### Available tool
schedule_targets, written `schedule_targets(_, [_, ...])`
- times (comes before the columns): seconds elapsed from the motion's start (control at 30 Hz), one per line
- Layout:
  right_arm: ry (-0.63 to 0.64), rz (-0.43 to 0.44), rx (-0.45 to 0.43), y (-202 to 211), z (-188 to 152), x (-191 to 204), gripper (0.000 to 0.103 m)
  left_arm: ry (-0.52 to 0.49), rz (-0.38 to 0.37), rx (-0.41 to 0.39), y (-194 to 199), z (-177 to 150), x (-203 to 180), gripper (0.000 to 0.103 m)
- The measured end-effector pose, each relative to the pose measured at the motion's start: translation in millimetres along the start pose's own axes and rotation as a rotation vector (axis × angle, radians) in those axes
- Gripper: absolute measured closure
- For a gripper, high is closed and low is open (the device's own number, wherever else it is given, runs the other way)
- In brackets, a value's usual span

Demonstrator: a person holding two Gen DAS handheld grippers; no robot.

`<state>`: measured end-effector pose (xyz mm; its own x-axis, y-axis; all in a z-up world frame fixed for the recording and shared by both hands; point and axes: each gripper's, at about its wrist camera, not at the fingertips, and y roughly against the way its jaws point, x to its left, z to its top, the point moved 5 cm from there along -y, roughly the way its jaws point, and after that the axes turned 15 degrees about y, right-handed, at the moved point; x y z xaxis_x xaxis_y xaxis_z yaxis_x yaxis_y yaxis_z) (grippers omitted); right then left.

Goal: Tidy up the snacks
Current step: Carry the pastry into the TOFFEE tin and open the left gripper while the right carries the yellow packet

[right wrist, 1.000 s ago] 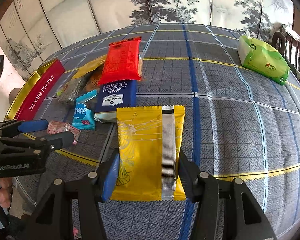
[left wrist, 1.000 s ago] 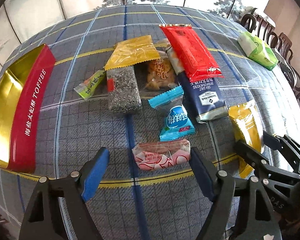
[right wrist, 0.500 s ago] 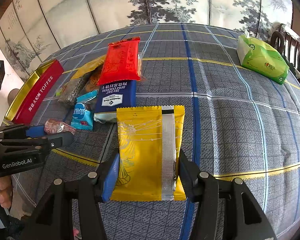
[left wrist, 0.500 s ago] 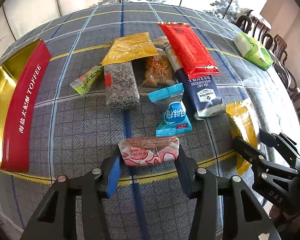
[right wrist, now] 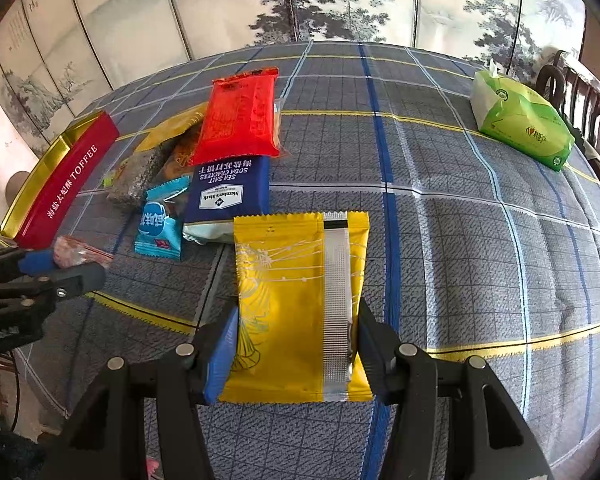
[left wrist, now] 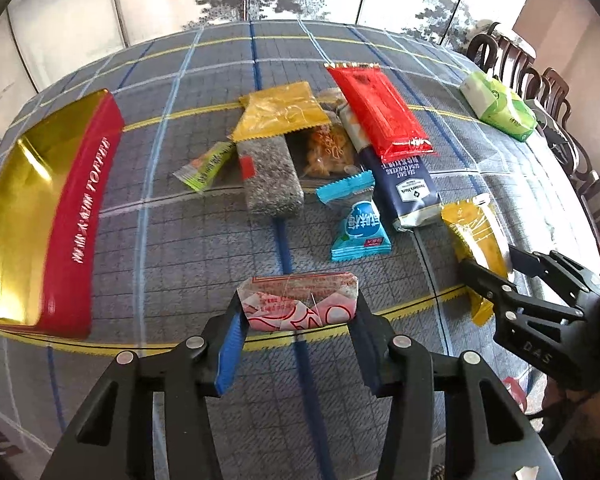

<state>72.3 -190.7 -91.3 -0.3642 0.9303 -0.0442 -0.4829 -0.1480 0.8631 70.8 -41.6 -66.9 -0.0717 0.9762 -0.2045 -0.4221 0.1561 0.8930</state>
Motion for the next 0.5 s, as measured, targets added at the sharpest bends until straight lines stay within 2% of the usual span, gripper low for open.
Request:
schedule_targets(0.27, [0.005,-0.034,0.032,-3,3,4,0.048,-0.015,0.013,-0.096,39,21,23,0.059])
schedule_targets(0.5, [-0.005,-0.059,0.048,-4,3,5,0.048,0.035,0.092,-0.178,66,50,86,0.059])
